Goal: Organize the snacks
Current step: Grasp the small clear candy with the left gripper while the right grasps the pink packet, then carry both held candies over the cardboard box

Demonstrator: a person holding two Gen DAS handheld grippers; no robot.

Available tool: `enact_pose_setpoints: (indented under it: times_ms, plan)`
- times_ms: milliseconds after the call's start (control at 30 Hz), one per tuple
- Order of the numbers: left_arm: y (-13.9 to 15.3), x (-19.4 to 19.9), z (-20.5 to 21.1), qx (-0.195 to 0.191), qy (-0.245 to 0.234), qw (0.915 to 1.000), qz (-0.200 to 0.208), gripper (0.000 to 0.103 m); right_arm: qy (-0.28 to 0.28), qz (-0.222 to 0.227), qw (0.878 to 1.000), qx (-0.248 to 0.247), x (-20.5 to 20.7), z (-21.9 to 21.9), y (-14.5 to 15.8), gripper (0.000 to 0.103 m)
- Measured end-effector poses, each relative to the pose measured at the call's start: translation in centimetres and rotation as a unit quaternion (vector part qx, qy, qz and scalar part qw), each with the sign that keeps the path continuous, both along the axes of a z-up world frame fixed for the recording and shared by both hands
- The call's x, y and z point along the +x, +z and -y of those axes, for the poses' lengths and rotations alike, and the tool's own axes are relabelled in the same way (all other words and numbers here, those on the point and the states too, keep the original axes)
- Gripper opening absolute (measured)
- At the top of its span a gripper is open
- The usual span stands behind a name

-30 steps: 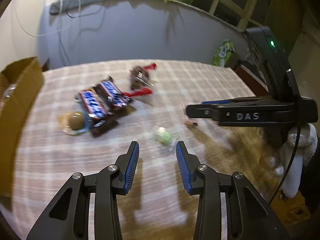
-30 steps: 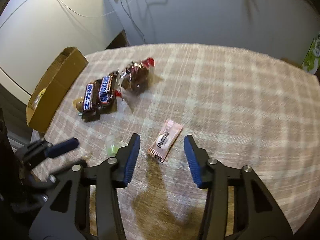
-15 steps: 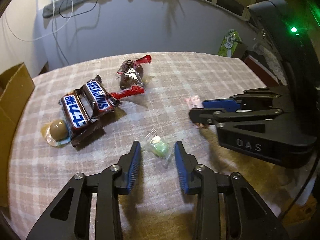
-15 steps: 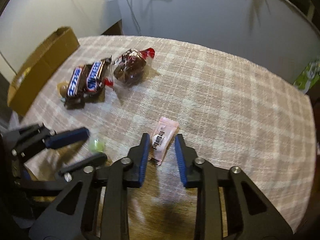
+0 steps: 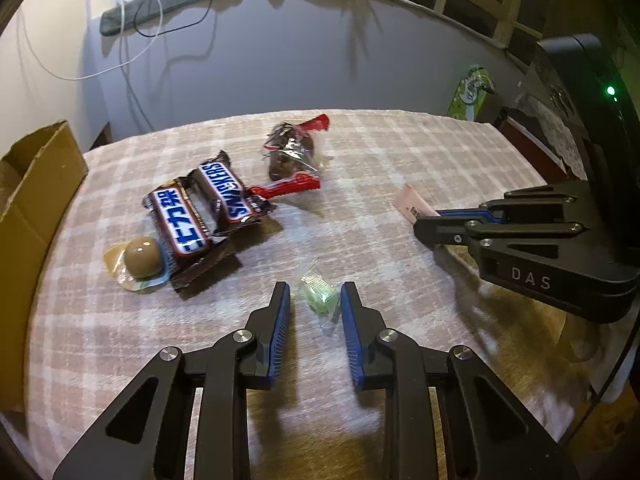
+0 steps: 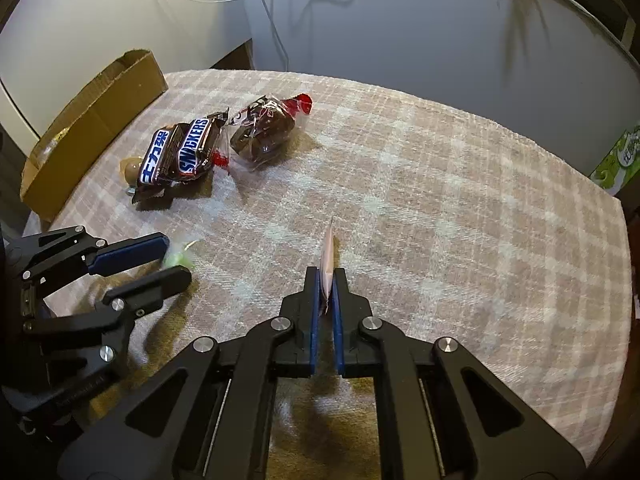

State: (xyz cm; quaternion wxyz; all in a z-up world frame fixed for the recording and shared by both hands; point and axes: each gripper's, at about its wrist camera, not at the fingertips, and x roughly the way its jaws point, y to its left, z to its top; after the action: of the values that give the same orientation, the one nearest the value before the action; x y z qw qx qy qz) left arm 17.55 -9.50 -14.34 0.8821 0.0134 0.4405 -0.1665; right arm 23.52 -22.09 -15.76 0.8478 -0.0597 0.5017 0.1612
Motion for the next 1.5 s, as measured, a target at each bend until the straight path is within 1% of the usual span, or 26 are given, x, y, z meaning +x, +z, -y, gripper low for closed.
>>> enact_pose_setpoints:
  times_ms: [100,367,567,767,967,1100,1367,1500]
  plan:
    - [0.3,-0.3,-0.6,-0.006,0.006,1.0000,0.003,0.023,0.001,0.000,1.000,0.008,0.0,-0.1,0.1,0.005]
    - [1.7,-1.1,-2.2,-0.015,0.024,0.9995,0.018,0.022,0.007,0.018,1.000,0.025,-1.0,-0.5,1.2,0.005]
    - [3.2,-1.6,-4.4,-0.021,0.046,0.9980,0.038,0.022,0.012,0.033,0.999,0.041,-1.5,-0.8,3.1,0.005]
    - [5.3,-2.2,-7.4,-0.029,0.078,0.9943,0.067,0.022,0.025,0.064,0.996,0.061,-1.7,-2.6,5.9,0.005]
    - [6.9,-2.6,-11.7,-0.026,0.113,0.9890,0.092,0.022,0.053,0.086,0.991,0.083,-1.0,-6.4,8.5,0.005]
    - [7.5,-2.5,-14.4,-0.020,0.137,0.9852,0.101,0.022,0.069,0.096,0.988,0.099,-0.4,-9.4,9.6,0.005]
    - [8.3,-1.9,-20.1,-0.004,0.183,0.9763,0.115,0.022,0.112,0.099,0.982,0.119,1.6,-16.1,10.7,0.005]
    - [8.2,-1.4,-21.9,-0.002,0.197,0.9735,0.116,0.022,0.131,0.090,0.979,0.126,2.9,-19.5,10.6,0.005]
